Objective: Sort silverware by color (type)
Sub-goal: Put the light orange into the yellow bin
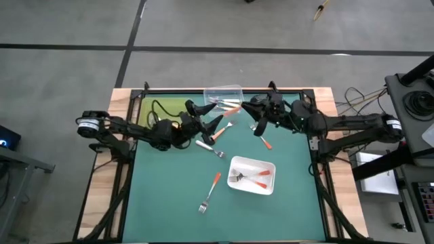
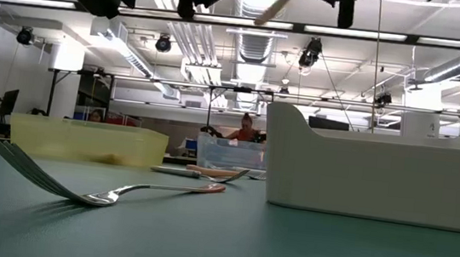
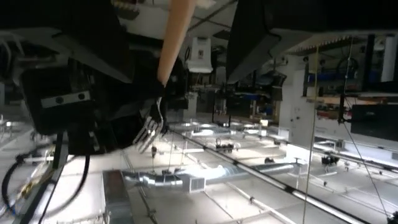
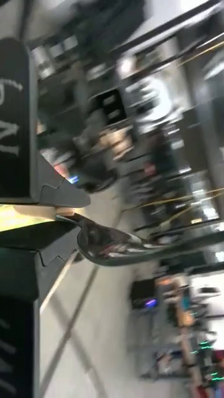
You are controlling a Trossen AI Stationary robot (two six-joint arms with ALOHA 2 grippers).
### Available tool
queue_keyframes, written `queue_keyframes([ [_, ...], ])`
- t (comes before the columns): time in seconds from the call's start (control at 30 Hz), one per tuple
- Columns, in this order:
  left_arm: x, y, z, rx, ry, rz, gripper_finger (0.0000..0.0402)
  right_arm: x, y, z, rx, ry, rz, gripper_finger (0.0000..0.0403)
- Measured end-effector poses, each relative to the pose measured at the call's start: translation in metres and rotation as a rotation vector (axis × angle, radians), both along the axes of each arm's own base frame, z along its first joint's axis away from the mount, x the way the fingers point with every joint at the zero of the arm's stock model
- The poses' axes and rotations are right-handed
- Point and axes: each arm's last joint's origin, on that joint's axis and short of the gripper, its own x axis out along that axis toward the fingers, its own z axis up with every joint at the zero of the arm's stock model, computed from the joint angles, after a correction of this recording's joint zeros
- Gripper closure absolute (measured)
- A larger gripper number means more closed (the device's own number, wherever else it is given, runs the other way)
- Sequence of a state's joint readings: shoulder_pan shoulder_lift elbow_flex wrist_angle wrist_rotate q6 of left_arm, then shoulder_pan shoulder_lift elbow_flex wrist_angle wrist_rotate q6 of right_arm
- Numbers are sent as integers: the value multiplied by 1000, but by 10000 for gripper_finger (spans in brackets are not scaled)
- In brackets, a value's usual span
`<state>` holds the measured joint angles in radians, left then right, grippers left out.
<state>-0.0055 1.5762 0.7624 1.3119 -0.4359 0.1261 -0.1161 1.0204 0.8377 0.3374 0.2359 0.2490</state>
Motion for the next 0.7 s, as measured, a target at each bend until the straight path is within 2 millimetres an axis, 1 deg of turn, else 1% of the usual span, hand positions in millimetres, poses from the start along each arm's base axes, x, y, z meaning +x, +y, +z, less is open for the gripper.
queue_keyframes([
  [0.1,2,0,-5,0,76,-5,166,-4,-3,6,10,177,-15,387],
  [0.2,4,-1,-10,14,170,-38,166,-2,-4,13,-19,342,-14,387],
  [0.37,-4,-3,-5,31,324,-95,166,13,-6,20,-73,603,31,387],
  [0.43,-11,-3,-1,37,389,-114,166,23,-6,21,-107,688,84,387],
  [0.5,-20,-4,5,48,436,-138,166,37,-7,22,-131,734,170,387],
  [0.6,-33,-5,15,66,486,-181,167,60,-7,21,-188,779,316,387],
  [0.7,-46,-5,22,48,520,-189,167,83,-9,19,-256,811,393,387],
])
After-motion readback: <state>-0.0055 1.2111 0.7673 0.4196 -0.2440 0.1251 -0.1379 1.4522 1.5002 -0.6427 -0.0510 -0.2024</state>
